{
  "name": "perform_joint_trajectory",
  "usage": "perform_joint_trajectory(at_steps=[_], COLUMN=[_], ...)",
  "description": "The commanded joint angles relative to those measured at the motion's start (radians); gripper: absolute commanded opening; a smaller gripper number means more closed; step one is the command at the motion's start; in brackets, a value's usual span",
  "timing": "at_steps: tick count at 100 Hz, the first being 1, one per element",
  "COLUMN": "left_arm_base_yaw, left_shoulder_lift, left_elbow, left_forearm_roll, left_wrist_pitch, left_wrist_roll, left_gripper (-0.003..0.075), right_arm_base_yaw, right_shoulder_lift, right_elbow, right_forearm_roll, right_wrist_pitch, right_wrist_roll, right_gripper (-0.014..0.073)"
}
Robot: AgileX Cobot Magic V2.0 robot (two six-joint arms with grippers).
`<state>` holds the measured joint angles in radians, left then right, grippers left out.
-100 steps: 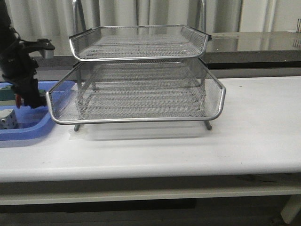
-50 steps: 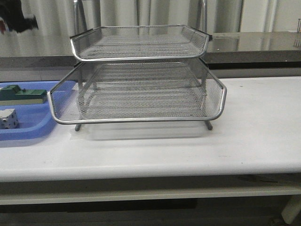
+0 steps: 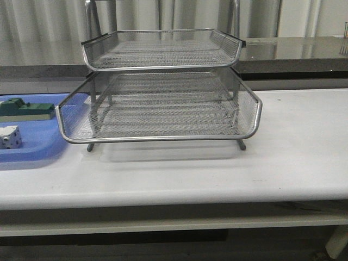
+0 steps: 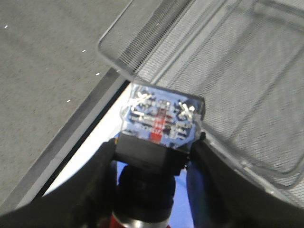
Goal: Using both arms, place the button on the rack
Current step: 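Carry the button over the pulled-out tier and release it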
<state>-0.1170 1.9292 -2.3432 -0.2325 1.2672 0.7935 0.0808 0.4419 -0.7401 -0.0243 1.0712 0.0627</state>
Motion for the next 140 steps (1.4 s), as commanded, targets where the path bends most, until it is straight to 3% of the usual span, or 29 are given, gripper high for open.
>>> perform_joint_trajectory(at_steps=[1, 29, 53, 107, 121, 140], left_arm_base_yaw=[-0.062, -0.259, -0.356, -0.383, -0.383, -0.383], left_shoulder_lift=[-0.101, -0.204, -0.189, -0.017, -0.017, -0.017], left_elbow=[0.043, 0.363, 0.522, 0.543, 0.539, 0.539], left_forearm_roll=[-0.013, 0.049, 0.051, 0.037, 0.018, 0.018], left_wrist_pitch=[0.003, 0.003, -0.007, -0.085, -0.082, -0.082], left_wrist_roll=[-0.012, -0.012, -0.012, -0.012, -0.012, -0.012], left_gripper=[-0.0020, -0.0021, -0.0021, -0.0015, 0.0097, 0.0386], right_arm_base_yaw=[-0.005, -0.005, -0.005, -0.005, -0.005, -0.005], right_shoulder_lift=[0.006, 0.006, 0.006, 0.006, 0.006, 0.006], right_elbow=[-0.033, -0.033, -0.033, -0.033, -0.033, -0.033], right_forearm_roll=[-0.008, -0.008, -0.008, -0.008, -0.008, -0.008], right_wrist_pitch=[-0.057, -0.057, -0.057, -0.057, -0.057, -0.057], right_wrist_roll=[-0.002, -0.002, -0.002, -0.002, -0.002, -0.002], right_gripper=[-0.0116, -0.0116, -0.0116, -0.0116, -0.0116, -0.0116])
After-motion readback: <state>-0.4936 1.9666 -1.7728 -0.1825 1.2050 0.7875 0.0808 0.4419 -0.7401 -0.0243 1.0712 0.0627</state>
